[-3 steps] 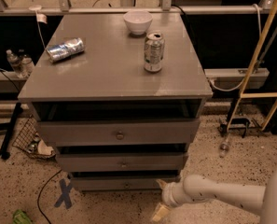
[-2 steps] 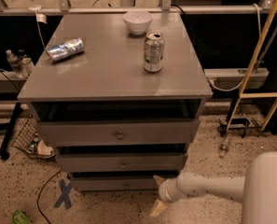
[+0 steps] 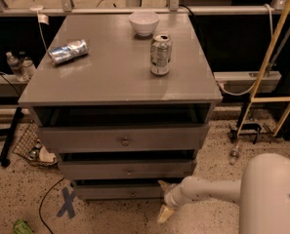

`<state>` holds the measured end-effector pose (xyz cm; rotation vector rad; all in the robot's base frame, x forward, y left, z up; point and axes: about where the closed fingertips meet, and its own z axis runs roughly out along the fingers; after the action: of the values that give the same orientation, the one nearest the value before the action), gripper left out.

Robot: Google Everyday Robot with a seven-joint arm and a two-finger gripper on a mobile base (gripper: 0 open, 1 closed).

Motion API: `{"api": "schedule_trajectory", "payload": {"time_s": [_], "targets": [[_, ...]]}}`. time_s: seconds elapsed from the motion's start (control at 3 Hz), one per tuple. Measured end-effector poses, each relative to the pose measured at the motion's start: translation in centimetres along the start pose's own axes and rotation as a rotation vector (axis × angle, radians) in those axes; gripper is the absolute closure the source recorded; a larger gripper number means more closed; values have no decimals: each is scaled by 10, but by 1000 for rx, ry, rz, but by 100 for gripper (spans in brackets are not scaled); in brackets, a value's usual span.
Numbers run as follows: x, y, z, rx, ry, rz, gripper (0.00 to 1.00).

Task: Open bottom drawer

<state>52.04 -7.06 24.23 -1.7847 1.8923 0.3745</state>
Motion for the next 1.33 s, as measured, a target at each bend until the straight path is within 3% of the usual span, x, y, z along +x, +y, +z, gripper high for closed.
{"api": "schedule_trajectory", "payload": {"time_s": [1.0, 1.33], "targets": [[15, -14, 43, -35, 16, -11, 0], [-2, -18, 62, -20, -19, -67, 0]]}}
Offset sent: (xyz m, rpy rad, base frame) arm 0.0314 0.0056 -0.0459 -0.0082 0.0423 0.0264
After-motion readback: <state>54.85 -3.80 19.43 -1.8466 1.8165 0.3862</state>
